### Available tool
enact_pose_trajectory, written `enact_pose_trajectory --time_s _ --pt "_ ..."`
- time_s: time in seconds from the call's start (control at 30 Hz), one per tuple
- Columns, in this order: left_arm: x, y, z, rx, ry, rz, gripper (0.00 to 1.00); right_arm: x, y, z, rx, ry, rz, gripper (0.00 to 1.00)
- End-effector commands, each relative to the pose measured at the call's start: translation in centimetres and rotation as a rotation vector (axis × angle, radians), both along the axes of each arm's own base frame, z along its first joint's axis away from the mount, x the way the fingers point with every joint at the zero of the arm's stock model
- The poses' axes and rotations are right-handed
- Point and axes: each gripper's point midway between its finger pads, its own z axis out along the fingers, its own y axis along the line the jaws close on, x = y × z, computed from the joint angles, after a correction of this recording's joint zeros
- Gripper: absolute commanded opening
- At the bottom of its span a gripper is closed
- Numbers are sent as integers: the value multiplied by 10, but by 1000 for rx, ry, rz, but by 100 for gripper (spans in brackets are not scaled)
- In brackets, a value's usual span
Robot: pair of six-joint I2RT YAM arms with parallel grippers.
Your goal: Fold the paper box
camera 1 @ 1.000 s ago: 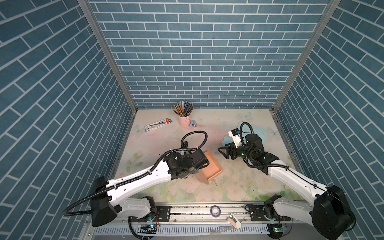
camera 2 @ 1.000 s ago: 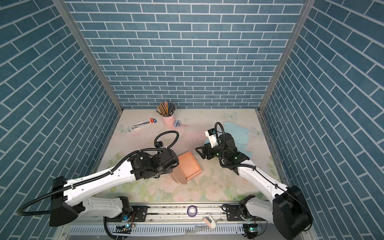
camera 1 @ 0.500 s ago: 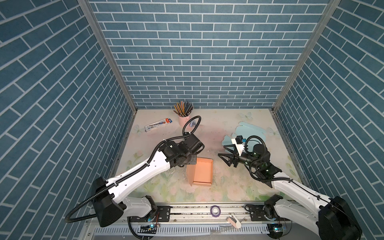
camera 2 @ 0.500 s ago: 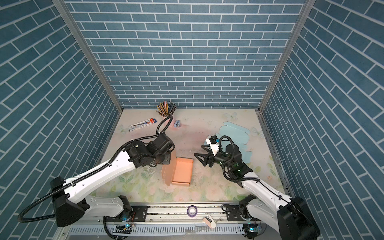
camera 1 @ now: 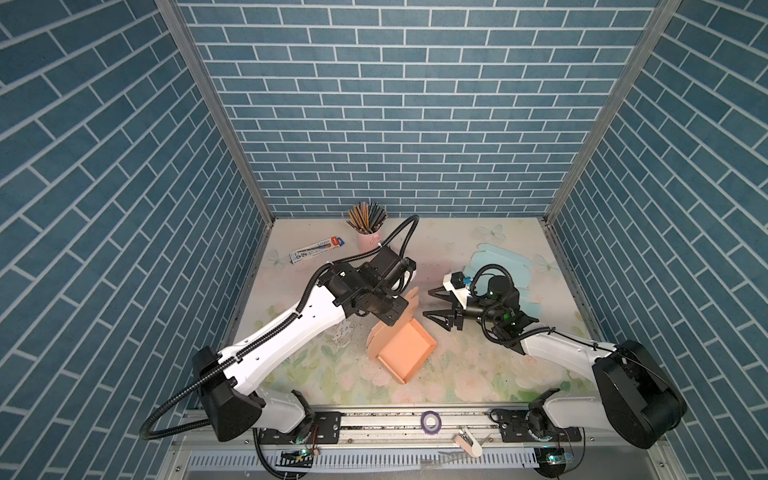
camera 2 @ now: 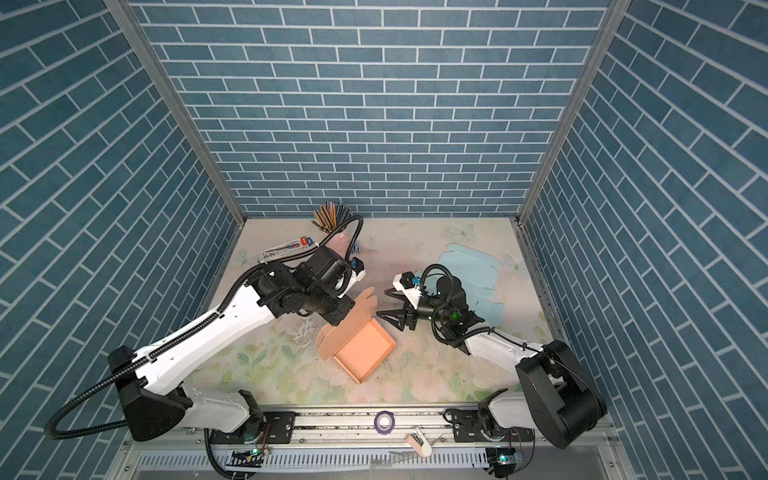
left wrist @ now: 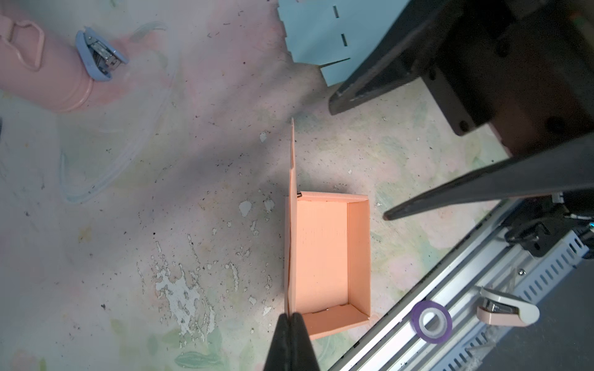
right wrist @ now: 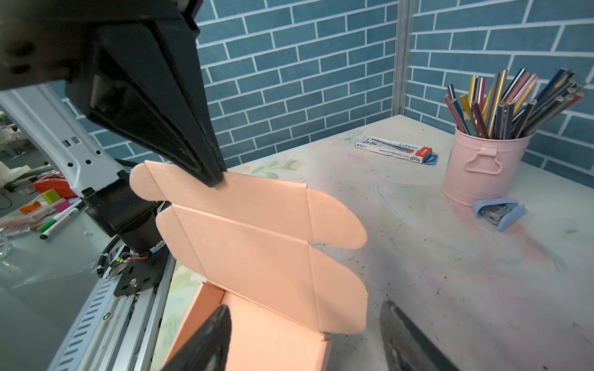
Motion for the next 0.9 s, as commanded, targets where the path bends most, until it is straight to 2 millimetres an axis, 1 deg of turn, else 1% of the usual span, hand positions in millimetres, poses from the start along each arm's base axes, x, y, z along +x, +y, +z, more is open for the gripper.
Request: enact_pose_trajectory --time_s 0.0,0.07,0.13,0.2,0.3,0.43,0.53,0.7,0.87 --pt "-7 -1 12 -14 -24 -138 0 -5 8 2 -21 -97 96 73" --pt "-8 -2 13 -22 -27 -170 0 0 11 -3 -41 -84 98 73" --pt "-9 -2 12 -20 -30 -192 0 4 12 -4 -44 -84 91 73" --pt "-9 -2 11 -24 -33 -203 0 6 14 -5 -43 -75 95 73" --pt "-8 -2 10 -32 -39 -210 0 10 18 -12 -52 -44 105 73" --pt "-5 2 10 -23 -52 -205 0 9 21 -21 -63 -14 121 73" --pt "-4 4 9 -14 -56 -204 0 8 23 -25 -68 -8 129 72" --pt "-4 3 11 -20 -63 -212 0 3 28 -25 -76 -5 154 67" --pt "-4 4 9 -7 -58 -213 0 -2 33 -26 -89 -8 174 56"
